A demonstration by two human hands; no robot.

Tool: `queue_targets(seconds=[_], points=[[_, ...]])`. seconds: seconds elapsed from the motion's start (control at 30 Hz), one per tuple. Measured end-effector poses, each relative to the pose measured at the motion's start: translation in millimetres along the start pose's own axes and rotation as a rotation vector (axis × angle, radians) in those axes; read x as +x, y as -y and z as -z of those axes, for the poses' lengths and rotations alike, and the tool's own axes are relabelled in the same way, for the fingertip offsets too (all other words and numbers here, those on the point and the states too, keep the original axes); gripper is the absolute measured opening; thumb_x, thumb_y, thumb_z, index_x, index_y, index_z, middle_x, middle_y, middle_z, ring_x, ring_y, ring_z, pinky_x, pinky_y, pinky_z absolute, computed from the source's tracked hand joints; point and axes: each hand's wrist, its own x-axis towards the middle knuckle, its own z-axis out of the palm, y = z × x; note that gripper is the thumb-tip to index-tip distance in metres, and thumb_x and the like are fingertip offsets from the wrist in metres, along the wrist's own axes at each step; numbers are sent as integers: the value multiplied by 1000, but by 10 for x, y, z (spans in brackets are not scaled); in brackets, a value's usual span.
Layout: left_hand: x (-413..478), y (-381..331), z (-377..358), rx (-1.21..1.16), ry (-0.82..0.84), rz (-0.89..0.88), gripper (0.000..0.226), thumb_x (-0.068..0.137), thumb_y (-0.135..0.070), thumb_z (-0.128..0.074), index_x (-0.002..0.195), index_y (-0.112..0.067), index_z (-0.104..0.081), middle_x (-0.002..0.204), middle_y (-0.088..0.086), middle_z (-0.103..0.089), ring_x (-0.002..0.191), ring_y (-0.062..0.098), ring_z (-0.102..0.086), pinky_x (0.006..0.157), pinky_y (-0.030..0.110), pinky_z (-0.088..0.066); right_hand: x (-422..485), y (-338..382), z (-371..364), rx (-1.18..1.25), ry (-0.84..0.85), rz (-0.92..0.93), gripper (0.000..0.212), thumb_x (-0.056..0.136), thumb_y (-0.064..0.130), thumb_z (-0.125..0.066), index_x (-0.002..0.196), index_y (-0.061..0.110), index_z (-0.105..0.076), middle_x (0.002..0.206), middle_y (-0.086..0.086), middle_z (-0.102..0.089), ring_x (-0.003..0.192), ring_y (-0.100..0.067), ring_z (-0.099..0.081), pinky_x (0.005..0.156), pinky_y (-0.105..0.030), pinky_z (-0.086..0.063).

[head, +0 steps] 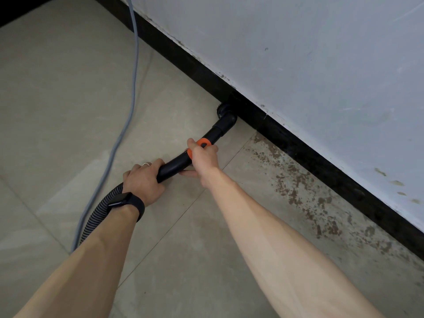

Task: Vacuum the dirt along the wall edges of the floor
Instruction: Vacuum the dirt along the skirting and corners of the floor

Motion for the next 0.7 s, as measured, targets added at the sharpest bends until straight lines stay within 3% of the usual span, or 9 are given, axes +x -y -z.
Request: queue_targets(seconds=[0.3, 0.47, 0.57, 0.7], points=[[-361, -135, -87, 77, 79, -100, 30, 80, -16, -53, 108, -22, -46, 87, -4, -48, 83, 19, -42, 78, 35, -34, -233, -375, 304, 52, -68, 45, 41, 100, 32, -63, 127, 14, -37, 123, -17, -60, 97, -22, -66, 67, -46, -65], [-662, 5, -173, 100, 162, -155, 32, 79, -19, -53, 108, -25, -43, 99, -1, -58, 94, 24, -52, 77, 35, -39, -374, -744, 273, -1, -143, 60, 33, 98, 37, -64, 112, 17, -42, 107, -14, -66, 92, -26, -68, 75, -54, -64], [-795, 170, -139, 118, 205, -164, 31, 78, -20, -54, 107, -26, -43, 100, -1, -59, 94, 24, -52, 76, 35, -40, -501, -962, 163, 31, -150, 30, 37, 99, 38, -62, 117, 14, -40, 104, -11, -64, 88, -24, -67, 70, -48, -64], [-981, 406, -71, 149, 236, -173, 30, 78, -19, -52, 106, -26, -44, 100, -2, -58, 94, 23, -50, 73, 32, -32, -665, -1280, -68, 20, -197, 6, 45, 95, 49, -63, 113, 15, -39, 100, -7, -62, 92, -29, -68, 84, -58, -60]])
